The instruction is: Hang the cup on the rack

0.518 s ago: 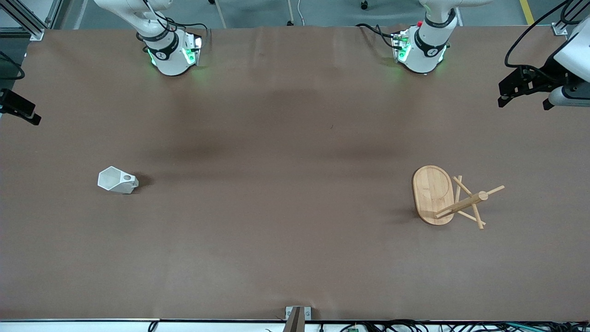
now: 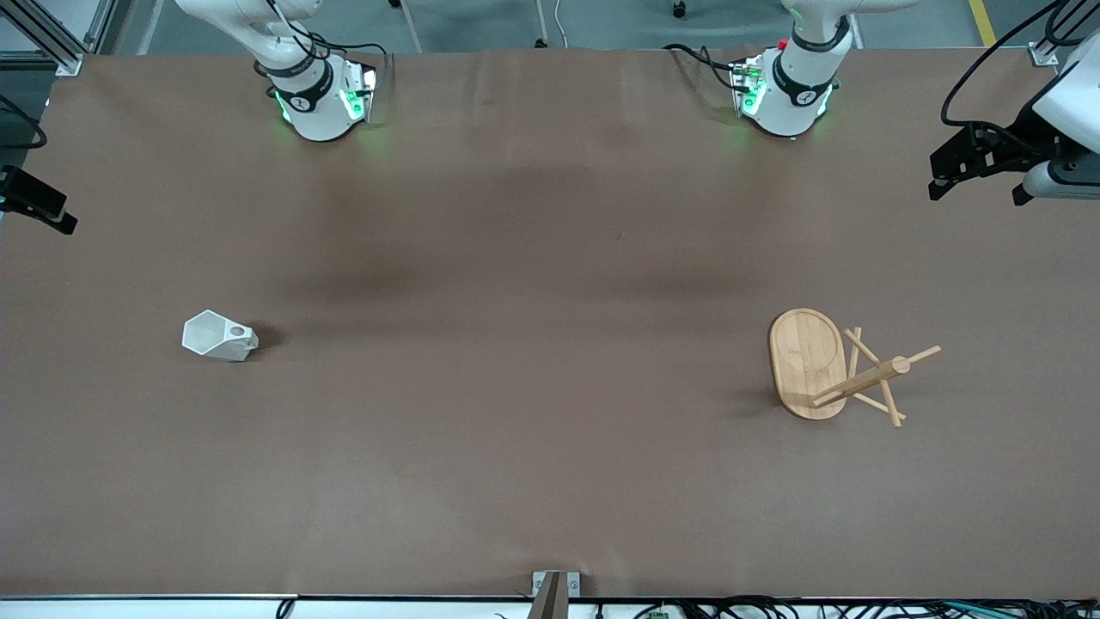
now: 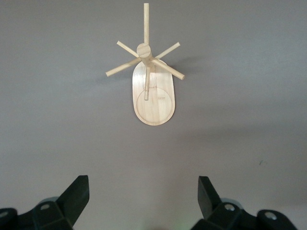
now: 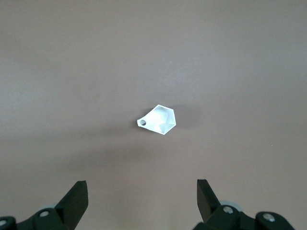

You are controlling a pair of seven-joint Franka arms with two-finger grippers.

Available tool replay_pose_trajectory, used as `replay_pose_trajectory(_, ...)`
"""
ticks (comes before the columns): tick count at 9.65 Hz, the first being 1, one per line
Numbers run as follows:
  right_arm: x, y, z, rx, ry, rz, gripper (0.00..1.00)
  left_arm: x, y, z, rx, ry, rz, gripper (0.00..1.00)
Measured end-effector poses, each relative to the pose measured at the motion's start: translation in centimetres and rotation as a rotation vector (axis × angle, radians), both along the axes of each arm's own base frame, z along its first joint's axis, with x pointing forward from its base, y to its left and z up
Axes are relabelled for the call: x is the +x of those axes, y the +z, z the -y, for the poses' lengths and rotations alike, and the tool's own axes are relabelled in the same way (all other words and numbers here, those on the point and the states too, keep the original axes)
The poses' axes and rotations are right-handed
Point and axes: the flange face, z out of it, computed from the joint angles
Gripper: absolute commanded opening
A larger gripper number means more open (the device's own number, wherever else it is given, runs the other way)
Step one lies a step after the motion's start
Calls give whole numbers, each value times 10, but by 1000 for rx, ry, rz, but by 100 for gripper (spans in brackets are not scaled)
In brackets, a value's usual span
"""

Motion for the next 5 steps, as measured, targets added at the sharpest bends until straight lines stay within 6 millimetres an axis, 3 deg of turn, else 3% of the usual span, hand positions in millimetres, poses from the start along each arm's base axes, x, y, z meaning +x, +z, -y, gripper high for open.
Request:
replay_pose_trajectory(3,8,-7,3,-4,37,16,100,0,0,-3,0,6,1,100)
replay_pose_trajectory(5,27,-43,14,-9,39,18,97,2,-2,-11,0,11,-4,100)
